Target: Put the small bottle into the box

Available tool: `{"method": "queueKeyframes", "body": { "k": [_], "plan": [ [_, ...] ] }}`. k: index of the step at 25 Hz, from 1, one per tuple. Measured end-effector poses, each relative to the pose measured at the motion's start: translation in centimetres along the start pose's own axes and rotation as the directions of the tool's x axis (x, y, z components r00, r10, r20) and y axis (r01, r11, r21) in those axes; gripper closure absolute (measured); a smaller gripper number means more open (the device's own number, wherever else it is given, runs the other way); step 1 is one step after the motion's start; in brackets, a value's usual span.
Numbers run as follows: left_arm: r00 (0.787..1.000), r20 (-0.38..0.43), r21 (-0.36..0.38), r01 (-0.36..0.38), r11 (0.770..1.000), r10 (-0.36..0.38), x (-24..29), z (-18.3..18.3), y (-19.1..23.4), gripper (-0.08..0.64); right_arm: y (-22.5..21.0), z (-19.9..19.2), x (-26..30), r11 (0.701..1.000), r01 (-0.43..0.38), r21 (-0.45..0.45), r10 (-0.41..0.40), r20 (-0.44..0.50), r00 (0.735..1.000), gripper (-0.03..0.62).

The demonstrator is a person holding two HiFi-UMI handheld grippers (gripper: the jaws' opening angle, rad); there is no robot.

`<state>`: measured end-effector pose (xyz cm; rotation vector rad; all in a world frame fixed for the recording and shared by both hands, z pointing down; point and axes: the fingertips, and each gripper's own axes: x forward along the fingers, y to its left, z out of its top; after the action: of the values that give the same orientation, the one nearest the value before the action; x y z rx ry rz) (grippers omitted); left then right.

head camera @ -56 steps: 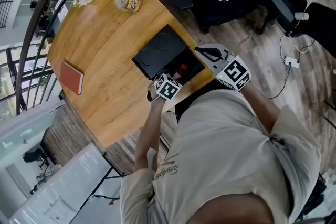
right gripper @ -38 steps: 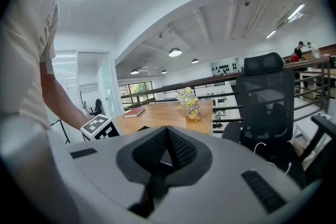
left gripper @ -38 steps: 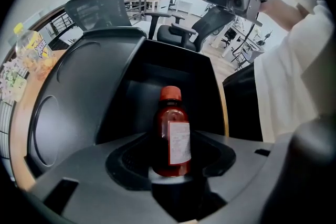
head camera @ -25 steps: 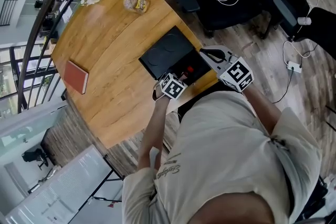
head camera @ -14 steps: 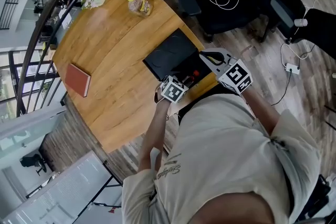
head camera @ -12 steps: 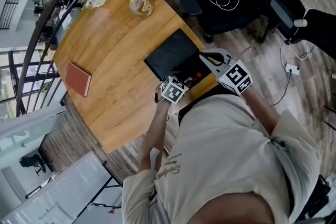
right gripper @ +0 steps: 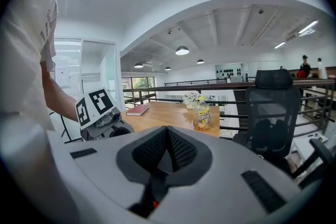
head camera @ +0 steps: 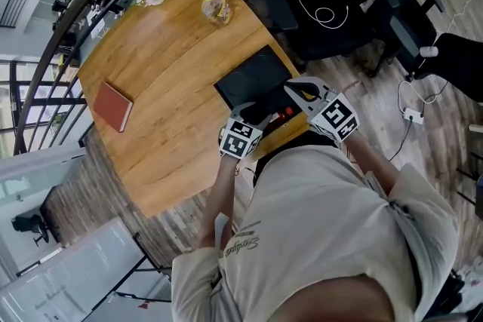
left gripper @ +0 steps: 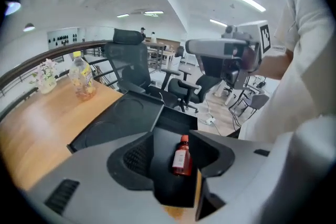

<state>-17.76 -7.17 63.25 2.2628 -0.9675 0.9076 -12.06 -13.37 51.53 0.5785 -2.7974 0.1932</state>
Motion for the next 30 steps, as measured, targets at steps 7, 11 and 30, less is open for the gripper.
{"method": "queueKeyframes", "body": {
  "k": [7,11,30],
  "plan": [
    [0.975,0.203,-0.119,-0.068,0.991,0.091,-4.9,3.1,1.1,0.437,0.8,1.5,0.2,0.997,-0.043,-0.067,0.043,-0.003,0.999,0.598],
    [0.945,0.279,-0.135,-0.136,0.981,0.169,-8.5,4.5,1.7,0.494,0.8,2.7,1.2,0.994,-0.052,-0.092,0.054,0.019,0.998,0.598],
    [0.752,0.545,-0.181,-0.326,0.928,0.371,-22.7,11.8,2.5,0.52,3.2,11.3,2.5,0.963,-0.082,-0.257,0.124,0.152,0.981,0.598]
  ]
}}
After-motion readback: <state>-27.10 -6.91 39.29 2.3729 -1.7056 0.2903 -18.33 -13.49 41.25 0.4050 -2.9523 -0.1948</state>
